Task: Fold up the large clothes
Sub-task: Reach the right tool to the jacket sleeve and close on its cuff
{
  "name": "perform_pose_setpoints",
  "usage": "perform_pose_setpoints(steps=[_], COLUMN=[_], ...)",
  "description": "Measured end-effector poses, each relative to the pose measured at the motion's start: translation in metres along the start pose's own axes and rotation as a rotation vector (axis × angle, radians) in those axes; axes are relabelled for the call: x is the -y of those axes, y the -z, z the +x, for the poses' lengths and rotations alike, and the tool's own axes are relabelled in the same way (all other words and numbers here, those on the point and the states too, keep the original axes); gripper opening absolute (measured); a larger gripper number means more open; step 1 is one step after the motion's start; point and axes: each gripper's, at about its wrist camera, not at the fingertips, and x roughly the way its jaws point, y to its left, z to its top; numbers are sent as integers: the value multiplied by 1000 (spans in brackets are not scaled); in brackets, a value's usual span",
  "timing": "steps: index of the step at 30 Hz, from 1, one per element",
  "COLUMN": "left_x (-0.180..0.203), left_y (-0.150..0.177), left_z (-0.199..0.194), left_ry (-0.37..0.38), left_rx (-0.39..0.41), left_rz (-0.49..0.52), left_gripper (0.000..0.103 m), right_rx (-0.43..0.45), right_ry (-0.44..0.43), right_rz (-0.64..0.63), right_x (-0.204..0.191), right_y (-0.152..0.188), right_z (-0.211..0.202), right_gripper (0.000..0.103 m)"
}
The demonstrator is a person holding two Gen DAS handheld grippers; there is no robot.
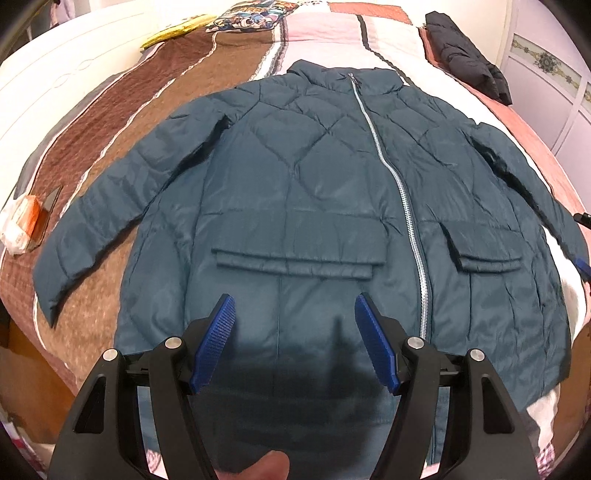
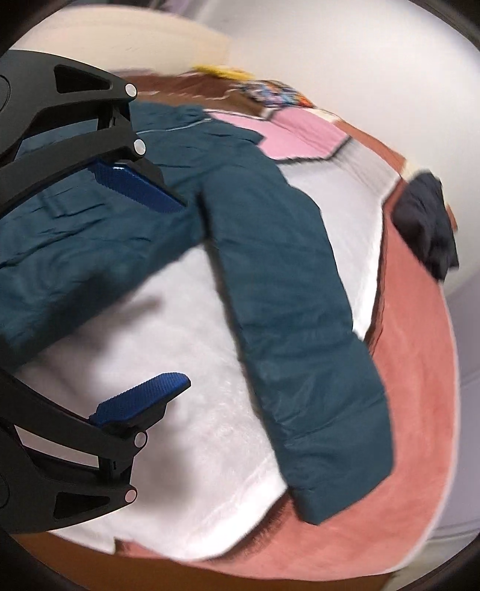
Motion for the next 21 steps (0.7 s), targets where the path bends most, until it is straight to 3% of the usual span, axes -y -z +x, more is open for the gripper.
perform_pose_setpoints(steps=[3, 12, 19, 20, 21], left_x=[1, 7, 15, 16, 17], left_y=[-4, -9, -12, -13, -13], left_z=[9, 31, 40, 41, 42], left_ry=[10, 49, 62, 64, 64], left_rx=[-23, -71, -93, -95, -96], left_rz=[-5, -2, 19, 22, 24], left_gripper=[67, 67, 67, 67, 67], right_rx=[0, -32, 105, 129, 156], right_ry=[-8, -7, 40, 57, 75], right_rz=[62, 242, 312, 308, 292], right_x=[12, 45, 61, 60, 59], right_y=[-14, -26, -42, -44, -46], right_z=[8, 30, 29, 28, 26], right_gripper=[76, 71, 64, 61, 50])
